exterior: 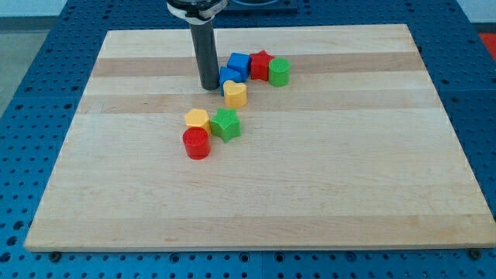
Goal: Place your arm to the left of the blue cube
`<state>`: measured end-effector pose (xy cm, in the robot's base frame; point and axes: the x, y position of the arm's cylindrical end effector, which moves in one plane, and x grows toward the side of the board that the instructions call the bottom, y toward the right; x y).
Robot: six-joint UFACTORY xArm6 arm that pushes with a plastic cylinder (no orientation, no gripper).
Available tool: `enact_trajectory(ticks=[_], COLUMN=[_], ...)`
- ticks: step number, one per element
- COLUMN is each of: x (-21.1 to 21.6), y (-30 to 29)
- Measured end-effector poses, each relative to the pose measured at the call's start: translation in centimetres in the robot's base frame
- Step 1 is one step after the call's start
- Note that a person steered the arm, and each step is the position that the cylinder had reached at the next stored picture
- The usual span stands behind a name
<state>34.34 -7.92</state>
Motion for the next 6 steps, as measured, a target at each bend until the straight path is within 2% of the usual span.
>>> enact_trajectory(ticks=[4,6], x=[-0.1,-1.7], y=[0.8,-2.8])
